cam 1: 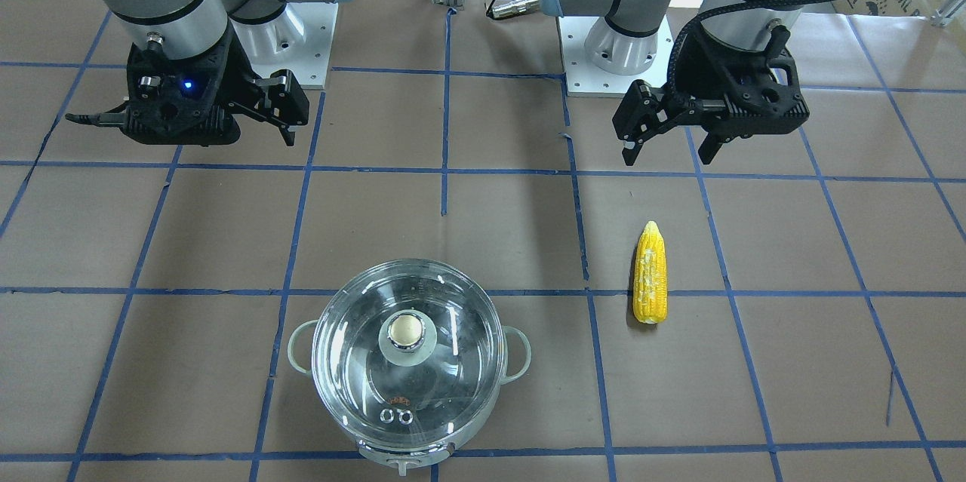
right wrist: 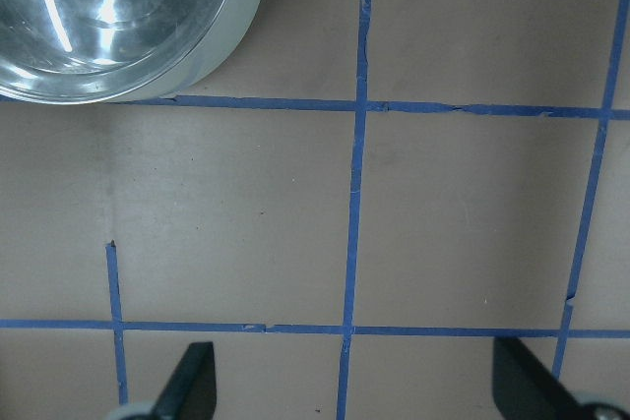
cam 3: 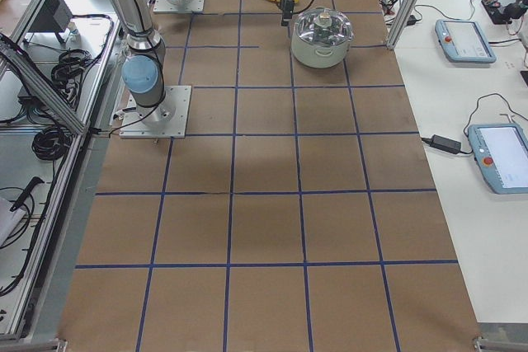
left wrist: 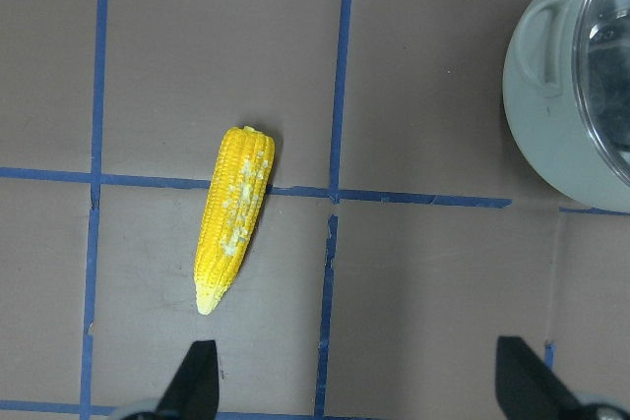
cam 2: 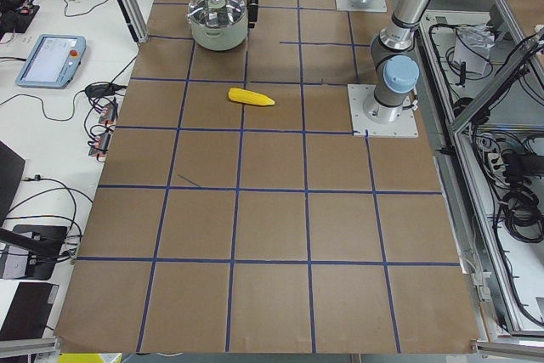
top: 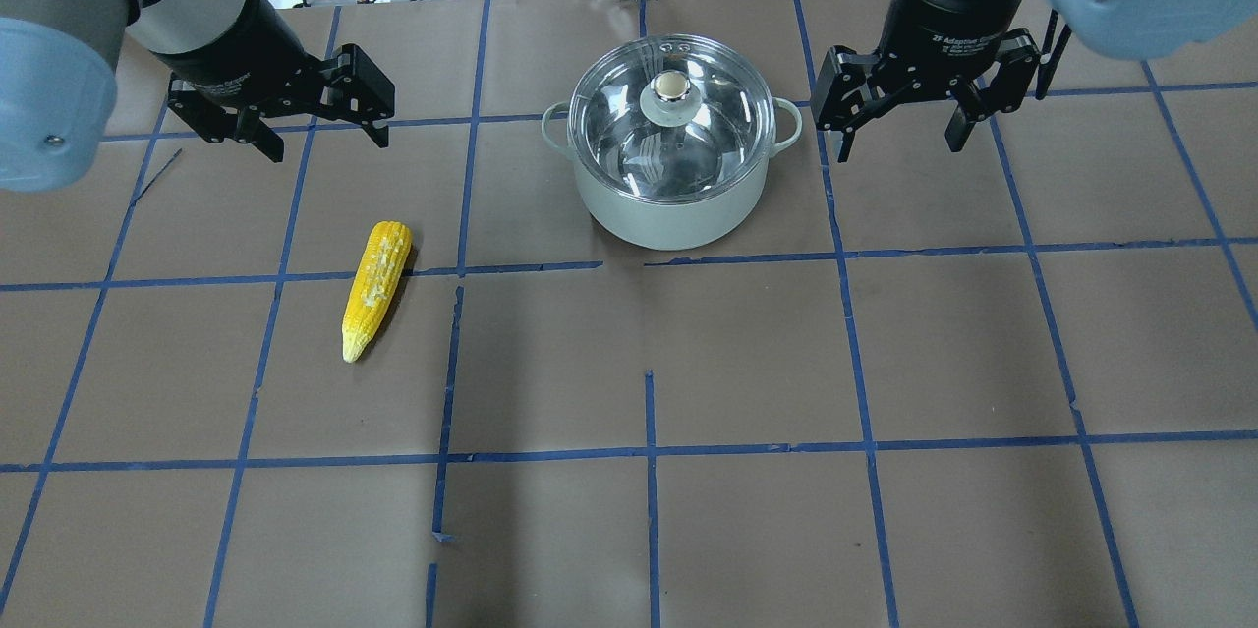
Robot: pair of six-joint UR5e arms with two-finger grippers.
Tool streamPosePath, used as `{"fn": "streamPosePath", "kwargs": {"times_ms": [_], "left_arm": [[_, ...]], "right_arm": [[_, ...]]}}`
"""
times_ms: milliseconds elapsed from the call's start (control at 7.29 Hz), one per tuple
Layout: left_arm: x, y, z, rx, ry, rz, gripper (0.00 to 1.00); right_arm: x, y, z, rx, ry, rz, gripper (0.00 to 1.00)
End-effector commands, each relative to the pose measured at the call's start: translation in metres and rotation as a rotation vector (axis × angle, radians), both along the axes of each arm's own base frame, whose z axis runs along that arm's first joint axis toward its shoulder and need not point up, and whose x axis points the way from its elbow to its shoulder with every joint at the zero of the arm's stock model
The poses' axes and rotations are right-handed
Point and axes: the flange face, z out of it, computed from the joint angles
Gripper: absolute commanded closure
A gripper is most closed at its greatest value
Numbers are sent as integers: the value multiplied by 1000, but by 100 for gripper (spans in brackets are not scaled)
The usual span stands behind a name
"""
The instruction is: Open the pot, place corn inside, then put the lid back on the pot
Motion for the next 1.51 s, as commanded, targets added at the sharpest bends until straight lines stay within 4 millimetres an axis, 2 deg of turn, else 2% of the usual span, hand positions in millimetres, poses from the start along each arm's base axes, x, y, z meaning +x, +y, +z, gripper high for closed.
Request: {"fn": "streamPosePath", "kwargs": {"times_ms": [0, 137, 275, 412, 549, 686, 824, 961, 1373], "left_arm": [[2, -9, -25, 41, -11, -22, 0], [5, -13, -34, 54, -10, -41, 0], [13, -30, -44, 12, -18, -143, 0], [29, -51, -59, -19, -22, -162, 0], [34, -67, -85, 8, -20, -177, 0], [35, -76, -105, 37, -25, -302, 0], [35, -79, -119, 54, -20, -318, 0], [36, -76, -133, 82, -13, -319, 0], [40, -41, -204, 145, 3, -315, 0]], "right_arm": [[18, -34, -7, -24, -9, -53, 3], [37, -63, -13, -31, -11, -30, 3], [79, -95, -21, -53, -10, 4, 3], [128, -125, -38, -63, -7, 10, 3], [166, -159, -52, -92, -17, -19, 2], [200, -188, -81, -92, 0, -20, 3], [221, -190, -112, -64, 8, -26, 5], [212, -198, -121, -56, -4, -31, 4], [195, -201, -114, -57, 7, 5, 4]]}}
